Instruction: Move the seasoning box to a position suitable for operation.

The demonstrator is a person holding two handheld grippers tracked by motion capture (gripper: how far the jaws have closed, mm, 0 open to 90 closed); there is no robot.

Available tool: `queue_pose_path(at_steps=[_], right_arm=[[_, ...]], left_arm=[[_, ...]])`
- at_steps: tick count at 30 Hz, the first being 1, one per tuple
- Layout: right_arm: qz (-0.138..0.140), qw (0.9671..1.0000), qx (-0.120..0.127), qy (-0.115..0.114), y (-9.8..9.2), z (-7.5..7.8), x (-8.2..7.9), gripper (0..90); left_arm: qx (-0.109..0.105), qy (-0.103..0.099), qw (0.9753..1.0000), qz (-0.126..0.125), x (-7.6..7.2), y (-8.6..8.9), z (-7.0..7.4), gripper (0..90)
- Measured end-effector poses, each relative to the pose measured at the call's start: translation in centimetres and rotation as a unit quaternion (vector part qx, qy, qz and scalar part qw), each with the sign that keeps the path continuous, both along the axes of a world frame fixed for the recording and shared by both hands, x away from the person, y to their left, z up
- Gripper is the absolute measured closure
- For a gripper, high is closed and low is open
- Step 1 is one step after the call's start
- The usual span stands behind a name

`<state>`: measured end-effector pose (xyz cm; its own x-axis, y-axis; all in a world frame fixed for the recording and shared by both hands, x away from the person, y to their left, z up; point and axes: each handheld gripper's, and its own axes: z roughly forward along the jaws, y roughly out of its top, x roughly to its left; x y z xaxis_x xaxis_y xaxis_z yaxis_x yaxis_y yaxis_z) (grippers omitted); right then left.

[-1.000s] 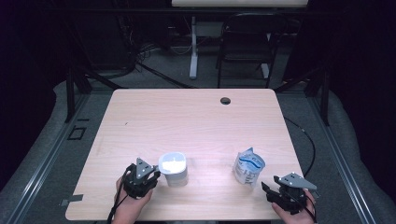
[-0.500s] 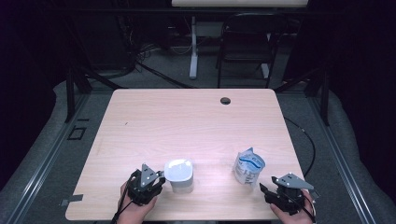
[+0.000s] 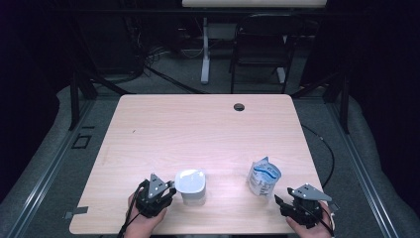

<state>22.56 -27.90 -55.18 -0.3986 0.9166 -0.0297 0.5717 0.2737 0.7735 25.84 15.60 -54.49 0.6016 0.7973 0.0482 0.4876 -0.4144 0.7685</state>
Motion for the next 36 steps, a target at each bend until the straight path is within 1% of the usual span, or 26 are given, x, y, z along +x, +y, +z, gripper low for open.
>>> queue_pose_path(at_steps=[3, 6, 7, 8, 9, 12, 13, 14, 15, 16, 17, 18, 19, 20, 21, 22, 23, 24, 26, 29, 30, 31, 32, 34, 35, 36], right_arm=[[0.003, 1.0, -0.002, -0.001, 0.1, 0.1, -0.1, 45.6], [0.0, 1.0, -0.004, -0.008, 0.2, 0.2, -0.1, 45.9], [0.0, 0.9999, -0.002, -0.01, 0.2, 0.4, -0.2, 47.8], [-0.002, 0.9999, -0.007, -0.007, 0.1, 0.5, -0.3, 48.3], [-0.003, 0.9999, -0.007, -0.007, 0.2, 0.6, -0.3, 49.5], [-0.004, 0.9999, -0.009, -0.005, 0.1, 1.0, -0.5, 50.3], [-0.017, 0.9998, -0.005, -0.008, 0.3, 1.6, -0.9, 51.2], [-0.017, 0.9998, -0.005, -0.008, 0.3, 1.6, -0.9, 51.2], [-0.014, 0.9998, -0.013, -0.001, 0.7, 2.4, -1.1, 54.0], [-0.008, 0.9998, -0.017, 0.001, 0.9, 2.7, -1.3, 54.6], [-0.008, 0.9998, -0.017, 0.001, 0.9, 2.7, -1.3, 54.6], [-0.008, 0.9998, -0.02, 0.001, 1.1, 3.0, -1.3, 55.6], [0.002, 0.9998, -0.019, 0.004, 1.9, 3.4, -1.8, 56.1], [0.002, 0.9998, -0.019, 0.004, 1.9, 3.4, -1.8, 56.1], [0.014, 0.9997, -0.022, 0.002, 2.6, 3.4, -2.5, 56.3], [0.014, 0.9997, -0.022, 0.002, 2.6, 3.4, -2.5, 56.3], [0.029, 0.9994, -0.02, 0.008, 3.3, 3.4, -3.2, 57.2], [0.041, 0.9989, -0.021, 0.011, 3.7, 3.4, -3.6, 57.3], [0.057, 0.998, -0.025, 0.008, 4.7, 3.6, -4.2, 58.3], [0.081, 0.9965, -0.02, 0.005, 6.0, 3.9, -4.8, 59.4], [0.081, 0.9965, -0.02, 0.005, 6.0, 3.9, -4.8, 59.4], [0.088, 0.9959, -0.021, 0.005, 6.3, 4.1, -4.9, 59.6], [0.103, 0.9945, -0.012, 0.01, 7.0, 4.2, -4.9, 60.3], [0.112, 0.9936, -0.012, 0.008, 7.7, 4.3, -4.6, 59.3], [0.115, 0.9933, -0.013, 0.003, 8.1, 4.3, -4.4, 59.0], [0.118, 0.993, -0.013, 0.005, 8.4, 4.4, -4.0, 59.0]], left_arm=[[-0.001, 0.0, 1.0, -0.002, 0.0, 0.0, 0.0, 72.7], [-0.002, 0.0, 1.0, -0.004, 0.0, 0.0, 0.0, 72.2], [-0.017, 0.013, 0.9997, -0.011, 0.1, 0.3, 0.1, 70.5], [-0.029, 0.02, 0.9993, -0.013, 0.1, 0.4, 0.1, 66.9], [-0.031, 0.027, 0.9991, -0.012, 0.1, 0.5, 0.2, 64.5], [-0.033, 0.031, 0.9989, -0.01, 0.0, 0.7, 0.5, 62.1], [-0.037, 0.042, 0.9984, -0.006, 0.0, 0.7, 0.9, 59.9], [-0.037, 0.042, 0.9984, -0.006, 0.0, 0.7, 0.9, 58.6], [-0.033, 0.041, 0.9986, -0.009, -0.1, 0.7, 1.5, 57.7], [-0.031, 0.043, 0.9985, -0.012, -0.2, 0.7, 1.8, 56.5], [-0.031, 0.043, 0.9985, -0.012, -0.2, 0.7, 1.8, 55.0], [-0.03, 0.045, 0.9984, -0.016, -0.3, 0.7, 2.2, 55.0], [-0.029, 0.043, 0.9984, -0.021, -0.8, 0.9, 2.6, 53.3], [-0.029, 0.043, 0.9984, -0.021, -0.8, 0.9, 2.6, 53.1], [-0.03, 0.044, 0.9984, -0.019, -1.3, 1.3, 2.9, 52.6], [-0.03, 0.044, 0.9984, -0.019, -1.3, 1.3, 2.9, 52.4], [-0.037, 0.044, 0.9981, -0.021, -1.7, 1.6, 3.1, 52.4], [-0.038, 0.042, 0.9982, -0.021, -1.7, 1.7, 3.1, 52.4], [-0.041, 0.04, 0.9981, -0.021, -1.7, 1.9, 3.3, 51.8], [-0.048, 0.036, 0.9981, -0.015, -1.4, 2.0, 3.4, 48.9], [-0.048, 0.036, 0.9981, -0.015, -1.4, 2.0, 3.4, 48.7], [-0.046, 0.034, 0.9982, -0.016, -1.3, 2.1, 3.4, 48.7], [-0.045, 0.034, 0.9983, -0.015, -1.1, 2.2, 3.6, 48.7], [-0.048, 0.034, 0.9982, -0.015, -1.0, 2.3, 3.8, 49.9], [-0.058, 0.035, 0.9975, -0.019, -0.7, 2.5, 4.3, 52.0], [-0.061, 0.034, 0.9973, -0.02, -0.5, 2.5, 4.6, 53.9]])
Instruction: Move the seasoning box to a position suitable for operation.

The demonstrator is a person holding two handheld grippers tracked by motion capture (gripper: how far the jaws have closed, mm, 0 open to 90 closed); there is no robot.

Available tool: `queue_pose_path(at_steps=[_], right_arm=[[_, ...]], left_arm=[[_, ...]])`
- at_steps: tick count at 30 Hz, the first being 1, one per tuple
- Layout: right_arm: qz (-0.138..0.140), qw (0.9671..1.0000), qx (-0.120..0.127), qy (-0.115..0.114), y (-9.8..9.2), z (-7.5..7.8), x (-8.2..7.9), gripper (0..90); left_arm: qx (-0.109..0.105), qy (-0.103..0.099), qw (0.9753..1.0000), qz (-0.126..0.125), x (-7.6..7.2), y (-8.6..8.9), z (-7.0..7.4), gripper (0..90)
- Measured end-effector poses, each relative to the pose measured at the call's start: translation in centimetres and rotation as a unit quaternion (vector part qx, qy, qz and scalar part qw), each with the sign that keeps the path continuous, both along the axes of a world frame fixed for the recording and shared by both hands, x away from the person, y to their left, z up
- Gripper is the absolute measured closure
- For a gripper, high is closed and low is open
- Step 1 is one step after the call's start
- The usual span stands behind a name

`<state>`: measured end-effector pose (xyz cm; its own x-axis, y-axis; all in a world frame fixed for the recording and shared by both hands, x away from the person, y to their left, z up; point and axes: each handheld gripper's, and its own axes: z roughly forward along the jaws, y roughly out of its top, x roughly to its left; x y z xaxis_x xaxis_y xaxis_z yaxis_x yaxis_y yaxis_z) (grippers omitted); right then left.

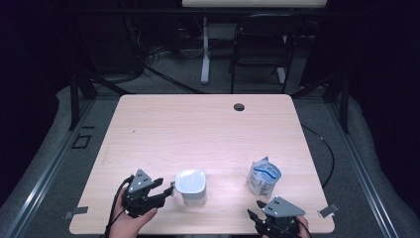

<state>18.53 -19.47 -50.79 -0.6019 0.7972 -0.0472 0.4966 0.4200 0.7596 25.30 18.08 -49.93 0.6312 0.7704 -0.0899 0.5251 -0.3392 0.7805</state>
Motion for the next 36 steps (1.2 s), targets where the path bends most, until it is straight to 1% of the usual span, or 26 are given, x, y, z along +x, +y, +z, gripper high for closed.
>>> queue_pose_path(at_steps=[1, 3, 4, 5, 8, 9, 12, 13, 14, 16, 17, 19, 21, 22, 23, 24, 25, 26, 27, 29, 31, 32, 33, 34, 35, 36], right_arm=[[0.003, 1.0, 0.001, 0.003, 0.4, 0.1, 0.3, 58.8], [0.007, 1.0, -0.003, -0.001, 1.1, 0.2, 1.0, 56.8], [0.007, 1.0, -0.003, -0.001, 1.1, 0.2, 1.0, 56.8], [0.014, 0.9998, -0.008, -0.007, 1.8, 0.4, 1.6, 57.0], [0.016, 0.9999, 0.0, -0.006, 2.3, 0.5, 2.2, 57.0], [0.02, 0.9997, 0.01, -0.005, 2.8, 0.6, 2.9, 56.4], [0.019, 0.9997, 0.017, -0.005, 3.2, 0.7, 3.5, 55.5], [0.016, 0.9995, 0.022, -0.014, 3.6, 0.9, 4.0, 55.3], [0.017, 0.9994, 0.024, -0.017, 3.7, 1.0, 4.2, 55.5], [0.016, 0.9994, 0.026, -0.019, 3.8, 1.1, 4.4, 55.8], [0.013, 0.999, 0.035, -0.026, 4.0, 1.4, 4.9, 57.7], [0.012, 0.9988, 0.038, -0.029, 4.4, 1.8, 5.3, 57.2], [0.012, 0.9988, 0.031, -0.037, 4.8, 2.1, 5.6, 55.7], [0.012, 0.9988, 0.031, -0.037, 4.8, 2.1, 5.6, 55.7], [0.014, 0.9988, 0.023, -0.04, 5.0, 2.2, 5.9, 53.6], [0.018, 0.999, 0.02, -0.036, 5.2, 2.3, 6.1, 49.6], [0.018, 0.9988, 0.035, -0.03, 5.5, 2.2, 6.6, 47.5], [0.018, 0.9988, 0.035, -0.03, 5.5, 2.2, 6.6, 47.5], [0.011, 0.9984, 0.044, -0.032, 5.8, 2.2, 7.1, 46.2], [0.005, 0.9984, 0.046, -0.034, 6.0, 2.2, 7.4, 45.3], [0.005, 0.9982, 0.05, -0.031, 6.1, 2.2, 7.5, 45.3], [0.008, 0.998, 0.058, -0.023, 6.2, 2.1, 7.6, 47.5], [0.012, 0.9975, 0.065, -0.023, 6.3, 2.0, 7.6, 53.8], [0.012, 0.9975, 0.065, -0.023, 6.3, 2.0, 7.6, 53.8], [0.012, 0.998, 0.052, -0.033, 6.4, 1.9, 7.5, 56.9], [0.01, 0.998, 0.05, -0.037, 6.4, 1.8, 7.5, 58.3]], left_arm=[[-0.001, -0.004, 1.0, 0.0, 0.1, 0.0, 0.2, 56.7], [0.0, -0.007, 1.0, 0.001, 0.3, -0.1, 0.6, 60.6], [0.0, -0.007, 1.0, 0.001, 0.3, -0.1, 0.6, 62.3], [-0.001, -0.002, 1.0, 0.002, 0.5, -0.3, 0.7, 63.7], [-0.003, 0.0, 1.0, -0.004, 0.8, -0.5, 0.9, 67.2], [-0.001, -0.004, 1.0, -0.003, 1.0, -0.7, 1.3, 67.8], [0.001, -0.007, 1.0, 0.002, 1.2, -0.9, 1.5, 67.2], [0.002, -0.009, 1.0, 0.003, 1.4, -1.0, 1.7, 66.0], [-0.002, -0.009, 1.0, 0.002, 1.5, -1.1, 1.9, 65.2], [-0.002, -0.01, 0.9999, 0.0, 1.7, -1.1, 2.0, 64.8], [-0.004, -0.011, 0.9999, 0.001, 1.8, -1.1, 2.1, 64.8], [-0.007, -0.009, 0.9999, -0.001, 2.2, -1.1, 2.5, 64.7], [-0.007, -0.012, 0.9999, 0.001, 2.3, -1.2, 2.8, 63.5], [-0.007, -0.012, 0.9999, 0.001, 2.3, -1.2, 2.8, 62.3], [-0.005, -0.014, 0.9999, 0.005, 2.4, -1.2, 2.9, 62.3], [-0.004, -0.015, 0.9999, 0.006, 2.5, -1.2, 2.9, 60.9], [-0.009, -0.01, 0.9999, 0.005, 2.7, -1.1, 3.0, 60.0], [-0.009, -0.01, 0.9999, 0.005, 2.7, -1.1, 3.0, 59.6], [-0.014, -0.005, 0.9999, 0.006, 2.9, -1.0, 2.9, 58.9], [-0.017, -0.002, 0.9999, 0.004, 3.0, -0.9, 2.8, 57.5], [-0.017, -0.004, 0.9998, 0.005, 3.0, -1.0, 2.7, 57.2], [-0.015, -0.002, 0.9999, 0.006, 3.0, -1.0, 2.6, 57.1], [-0.012, -0.003, 0.9999, 0.005, 3.0, -1.0, 2.6, 57.1], [-0.011, -0.005, 0.9999, 0.005, 3.0, -1.0, 2.5, 57.1], [-0.013, -0.005, 0.9999, 0.004, 3.0, -0.9, 2.5, 57.1], [-0.016, -0.003, 0.9999, 0.003, 2.9, -0.9, 2.4, 57.2]])
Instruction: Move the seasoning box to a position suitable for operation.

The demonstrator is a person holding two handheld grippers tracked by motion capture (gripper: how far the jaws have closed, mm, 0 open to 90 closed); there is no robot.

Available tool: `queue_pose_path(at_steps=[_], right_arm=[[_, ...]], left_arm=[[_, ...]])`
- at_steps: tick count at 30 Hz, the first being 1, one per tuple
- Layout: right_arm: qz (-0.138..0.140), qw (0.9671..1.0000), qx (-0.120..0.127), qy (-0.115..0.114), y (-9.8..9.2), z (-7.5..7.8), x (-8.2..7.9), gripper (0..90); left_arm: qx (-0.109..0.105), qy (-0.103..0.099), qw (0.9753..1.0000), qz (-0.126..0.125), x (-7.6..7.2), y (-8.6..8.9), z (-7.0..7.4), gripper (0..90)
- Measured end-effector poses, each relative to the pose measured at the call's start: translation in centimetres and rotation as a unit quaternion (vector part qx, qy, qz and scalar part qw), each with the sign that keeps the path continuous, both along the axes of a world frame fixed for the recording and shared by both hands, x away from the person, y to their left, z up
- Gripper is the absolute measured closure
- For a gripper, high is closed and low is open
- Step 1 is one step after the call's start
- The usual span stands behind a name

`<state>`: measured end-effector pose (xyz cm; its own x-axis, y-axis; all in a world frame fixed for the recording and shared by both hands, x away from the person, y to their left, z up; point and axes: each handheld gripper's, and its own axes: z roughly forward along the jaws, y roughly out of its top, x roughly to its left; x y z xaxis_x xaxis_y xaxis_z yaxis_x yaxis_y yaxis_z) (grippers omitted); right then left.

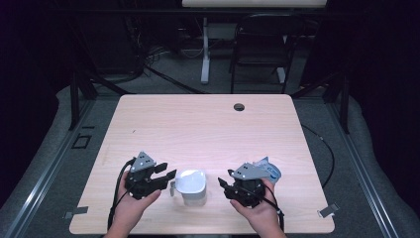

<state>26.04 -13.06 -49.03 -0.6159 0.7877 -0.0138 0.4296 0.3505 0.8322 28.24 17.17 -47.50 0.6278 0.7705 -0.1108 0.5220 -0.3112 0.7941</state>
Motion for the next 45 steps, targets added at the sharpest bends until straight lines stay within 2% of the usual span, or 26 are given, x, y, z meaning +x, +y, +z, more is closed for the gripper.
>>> queue_pose_path(at_steps=[2, 8, 10, 15, 20, 26, 30, 31, 36, 45], right_arm=[[-0.005, 1.0, -0.004, -0.007, 0.1, -0.4, -0.1, 59.9], [0.004, 0.9999, -0.009, -0.004, -0.1, -1.1, -0.3, 67.0], [0.005, 1.0, -0.002, 0.003, -0.3, -1.2, -0.3, 69.2], [0.003, 0.9999, -0.011, -0.004, -0.5, -1.1, -0.5, 71.4], [0.005, 0.9999, -0.013, 0.0, -0.5, -0.9, -0.6, 73.5], [0.012, 0.9998, -0.017, 0.004, -0.2, -1.2, -0.6, 76.4], [0.017, 0.9997, -0.019, 0.002, 0.0, -1.4, -0.7, 81.9], [0.024, 0.9995, -0.021, 0.003, 0.1, -1.4, -0.7, 86.3], [0.033, 0.9991, -0.027, -0.001, 0.4, -1.4, -0.9, 89.9], [0.038, 0.9987, -0.033, 0.001, 0.7, -1.6, -1.1, 90.0]], left_arm=[[0.0, 0.0, 1.0, -0.003, -0.1, 0.0, -0.1, 57.9], [-0.006, 0.002, 0.9999, -0.012, -0.5, 0.3, -0.5, 59.5], [-0.004, 0.0, 0.9999, -0.014, -0.7, 0.3, -0.5, 59.6], [-0.009, -0.004, 0.9998, -0.018, -1.0, 0.2, -0.3, 60.0], [-0.007, -0.008, 0.9997, -0.021, -1.1, 0.0, -0.1, 63.1], [0.0, -0.013, 0.9996, -0.027, -1.2, -0.3, -0.1, 77.3], [0.006, -0.014, 0.9991, -0.039, -1.3, -0.7, -0.3, 84.8], [0.006, -0.016, 0.9991, -0.04, -1.4, -0.8, -0.3, 86.3], [0.006, -0.017, 0.9988, -0.046, -1.5, -1.1, -0.4, 89.0], [0.016, -0.015, 0.9984, -0.053, -1.5, -1.6, -0.8, 90.0]])
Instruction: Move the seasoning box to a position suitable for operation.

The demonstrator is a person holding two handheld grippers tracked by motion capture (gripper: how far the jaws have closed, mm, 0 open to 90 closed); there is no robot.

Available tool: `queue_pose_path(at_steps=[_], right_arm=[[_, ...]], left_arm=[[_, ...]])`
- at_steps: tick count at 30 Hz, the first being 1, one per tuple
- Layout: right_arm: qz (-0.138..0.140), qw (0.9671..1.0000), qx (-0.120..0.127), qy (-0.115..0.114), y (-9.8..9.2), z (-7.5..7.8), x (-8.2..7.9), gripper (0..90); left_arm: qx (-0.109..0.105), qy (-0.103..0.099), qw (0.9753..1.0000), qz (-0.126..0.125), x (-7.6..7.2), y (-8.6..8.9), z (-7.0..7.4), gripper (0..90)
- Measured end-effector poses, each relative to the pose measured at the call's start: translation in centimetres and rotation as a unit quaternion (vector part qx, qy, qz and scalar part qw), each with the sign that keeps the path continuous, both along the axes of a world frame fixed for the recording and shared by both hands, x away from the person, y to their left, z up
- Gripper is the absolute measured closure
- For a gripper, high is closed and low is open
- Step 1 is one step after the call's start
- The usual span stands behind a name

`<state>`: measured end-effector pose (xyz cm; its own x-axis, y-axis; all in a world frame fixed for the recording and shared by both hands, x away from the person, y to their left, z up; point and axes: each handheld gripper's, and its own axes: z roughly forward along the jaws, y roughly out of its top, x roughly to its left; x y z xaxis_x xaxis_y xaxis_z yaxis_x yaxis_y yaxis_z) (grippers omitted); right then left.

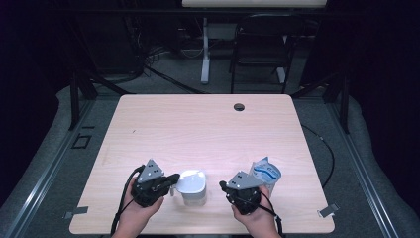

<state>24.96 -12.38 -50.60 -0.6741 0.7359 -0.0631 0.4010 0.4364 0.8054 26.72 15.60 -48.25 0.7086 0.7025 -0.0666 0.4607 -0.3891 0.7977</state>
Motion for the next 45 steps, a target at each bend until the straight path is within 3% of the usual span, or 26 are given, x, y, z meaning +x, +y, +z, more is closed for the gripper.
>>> queue_pose_path(at_steps=[28, 45], right_arm=[[0.01, 0.9999, 0.005, 0.003, 0.4, -0.2, -0.1, 90.0], [0.04, 0.9991, 0.007, 0.007, 1.4, -0.3, -0.5, 90.0]], left_arm=[[-0.005, 0.0, 1.0, 0.0, 0.0, 0.2, -0.1, 90.0], [-0.009, 0.003, 0.9999, 0.008, 0.1, 0.5, -0.2, 90.0]])
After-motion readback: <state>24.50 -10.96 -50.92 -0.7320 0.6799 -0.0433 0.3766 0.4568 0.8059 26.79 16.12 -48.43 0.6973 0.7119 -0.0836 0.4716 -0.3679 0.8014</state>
